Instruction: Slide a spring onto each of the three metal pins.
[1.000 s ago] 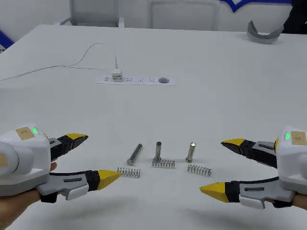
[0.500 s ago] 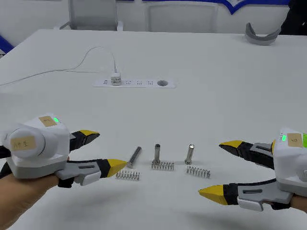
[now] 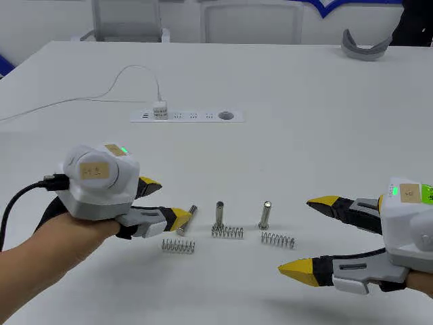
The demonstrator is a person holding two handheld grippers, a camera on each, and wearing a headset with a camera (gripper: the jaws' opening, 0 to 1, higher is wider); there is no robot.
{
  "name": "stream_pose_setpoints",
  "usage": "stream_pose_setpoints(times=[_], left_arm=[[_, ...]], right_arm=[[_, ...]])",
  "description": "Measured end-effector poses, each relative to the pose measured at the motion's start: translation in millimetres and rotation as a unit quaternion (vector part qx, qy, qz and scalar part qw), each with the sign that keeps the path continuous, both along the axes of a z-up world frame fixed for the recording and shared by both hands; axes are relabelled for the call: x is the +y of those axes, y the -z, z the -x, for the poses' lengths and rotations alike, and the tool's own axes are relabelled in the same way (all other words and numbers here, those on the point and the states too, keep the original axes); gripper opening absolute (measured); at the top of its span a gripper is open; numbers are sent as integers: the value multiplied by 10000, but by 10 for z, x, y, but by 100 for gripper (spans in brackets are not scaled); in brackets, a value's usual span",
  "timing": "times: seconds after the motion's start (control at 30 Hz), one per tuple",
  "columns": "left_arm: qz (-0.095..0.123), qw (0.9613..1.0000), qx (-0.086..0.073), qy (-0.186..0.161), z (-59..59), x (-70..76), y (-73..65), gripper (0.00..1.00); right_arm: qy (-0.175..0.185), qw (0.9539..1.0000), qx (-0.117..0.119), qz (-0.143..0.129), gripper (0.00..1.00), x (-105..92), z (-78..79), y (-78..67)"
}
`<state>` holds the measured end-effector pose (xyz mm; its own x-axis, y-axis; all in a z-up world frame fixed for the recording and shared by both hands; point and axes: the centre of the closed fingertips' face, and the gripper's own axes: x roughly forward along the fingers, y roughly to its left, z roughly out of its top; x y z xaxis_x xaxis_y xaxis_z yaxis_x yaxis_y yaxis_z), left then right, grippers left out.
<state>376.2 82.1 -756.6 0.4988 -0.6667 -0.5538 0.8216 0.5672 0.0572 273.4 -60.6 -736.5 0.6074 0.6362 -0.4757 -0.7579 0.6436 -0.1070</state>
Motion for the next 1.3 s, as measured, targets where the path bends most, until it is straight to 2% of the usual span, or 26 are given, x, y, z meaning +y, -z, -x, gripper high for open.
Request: stream_pose_setpoints(times=[0.07,0.2,0.23,0.43,0.73,0.87,0.97,1.13,1.3], left_arm=[[-108,9999,45,-1,-13,-35,46,46],[-180,9997,153,-74,-49,-95,92,42],[-211,9995,201,-122,-88,-101,111,41],[-419,9981,407,-183,-104,-160,220,36],[-631,9962,562,-209,-104,-233,310,26],[-759,9952,587,-193,-105,-236,351,19],[-820,9939,688,-256,-95,-228,374,14],[-904,9923,792,-296,-92,-217,413,13],[-1051,9912,760,-258,-105,-212,423,12]], right_arm=[[11,10000,-4,1,73,-3,0,-5],[14,10000,11,12,73,-7,-1,6],[12,10000,21,18,73,-8,1,12],[15,10000,33,26,73,-13,-3,22],[45,10000,66,41,73,-29,5,38],[56,10000,56,34,73,-34,0,33],[55,9999,62,61,73,-38,3,43],[58,9999,63,60,73,-38,6,44],[53,9999,74,61,73,-35,9,49]])
